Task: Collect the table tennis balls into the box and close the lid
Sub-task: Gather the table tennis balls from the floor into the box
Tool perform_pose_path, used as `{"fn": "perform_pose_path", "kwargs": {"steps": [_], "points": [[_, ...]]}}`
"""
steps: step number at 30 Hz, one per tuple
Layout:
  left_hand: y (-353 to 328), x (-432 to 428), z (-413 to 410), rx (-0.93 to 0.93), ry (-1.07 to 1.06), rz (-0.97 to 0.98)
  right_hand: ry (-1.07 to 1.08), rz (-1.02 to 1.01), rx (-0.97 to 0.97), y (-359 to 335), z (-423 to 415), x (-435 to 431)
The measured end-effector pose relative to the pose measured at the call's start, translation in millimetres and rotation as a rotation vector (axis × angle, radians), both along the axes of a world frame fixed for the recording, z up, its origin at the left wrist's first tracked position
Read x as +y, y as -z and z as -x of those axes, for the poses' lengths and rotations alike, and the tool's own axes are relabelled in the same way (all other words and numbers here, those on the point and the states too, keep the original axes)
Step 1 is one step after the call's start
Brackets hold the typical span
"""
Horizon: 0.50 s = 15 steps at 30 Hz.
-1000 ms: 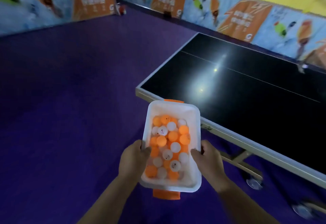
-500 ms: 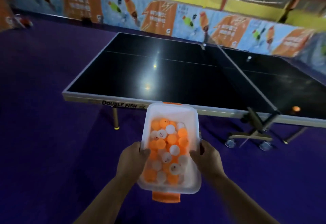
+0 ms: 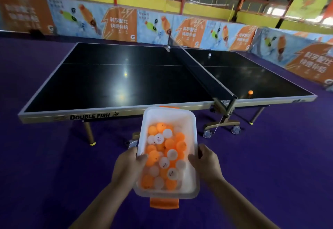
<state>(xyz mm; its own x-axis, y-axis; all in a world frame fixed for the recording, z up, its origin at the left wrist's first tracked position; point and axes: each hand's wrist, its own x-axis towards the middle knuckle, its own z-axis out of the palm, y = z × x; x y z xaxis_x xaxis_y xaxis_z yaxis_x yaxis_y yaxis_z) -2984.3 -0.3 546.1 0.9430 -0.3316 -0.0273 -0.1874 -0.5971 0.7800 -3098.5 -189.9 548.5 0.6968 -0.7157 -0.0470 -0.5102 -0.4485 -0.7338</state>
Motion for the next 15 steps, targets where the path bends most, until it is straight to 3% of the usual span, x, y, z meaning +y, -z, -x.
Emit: {"fn": "perform_pose_path", "kwargs": {"steps": [10,15], "points": [[32,30,-34,0.047,0.071,-0.028,0.114,-0.038,0.086,31,-13,46],[54,12,-40,0.094,0.206,-0.077,0.262,-0.084,0.090,47,8,53]]}}
